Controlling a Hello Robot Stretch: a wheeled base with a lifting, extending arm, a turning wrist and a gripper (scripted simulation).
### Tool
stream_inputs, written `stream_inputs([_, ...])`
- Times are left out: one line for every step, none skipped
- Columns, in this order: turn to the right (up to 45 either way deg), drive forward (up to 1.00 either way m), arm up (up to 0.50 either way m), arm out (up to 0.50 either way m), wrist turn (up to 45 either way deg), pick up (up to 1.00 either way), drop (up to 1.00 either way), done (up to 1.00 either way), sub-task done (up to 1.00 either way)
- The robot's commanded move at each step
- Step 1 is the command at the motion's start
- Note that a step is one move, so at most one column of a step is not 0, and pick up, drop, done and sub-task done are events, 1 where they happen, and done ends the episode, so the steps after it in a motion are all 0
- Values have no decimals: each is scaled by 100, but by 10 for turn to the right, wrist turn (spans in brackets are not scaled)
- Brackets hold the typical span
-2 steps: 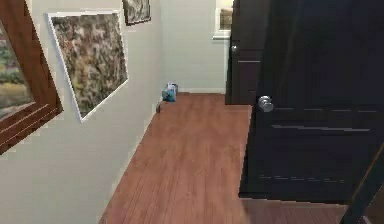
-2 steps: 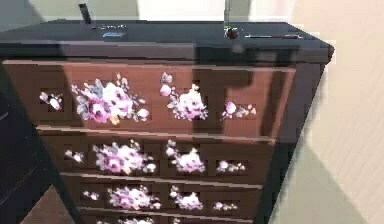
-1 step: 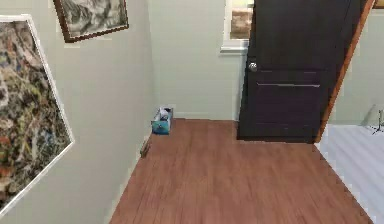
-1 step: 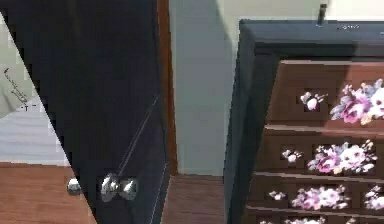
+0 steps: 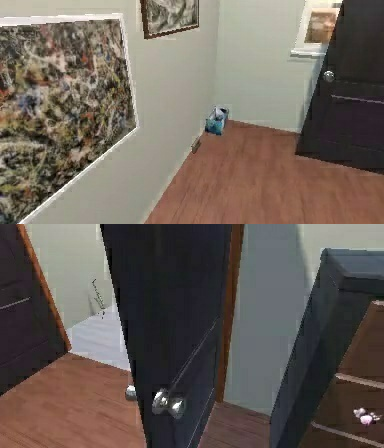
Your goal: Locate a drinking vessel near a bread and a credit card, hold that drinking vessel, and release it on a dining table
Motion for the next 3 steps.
stream_inputs([0, 50, 0, 0, 0, 0, 0, 0, 0])
stream_inputs([450, 0, 0, 0, 0, 0, 0, 0, 0])
stream_inputs([0, 65, 0, 0, 0, 0, 0, 0, 0])
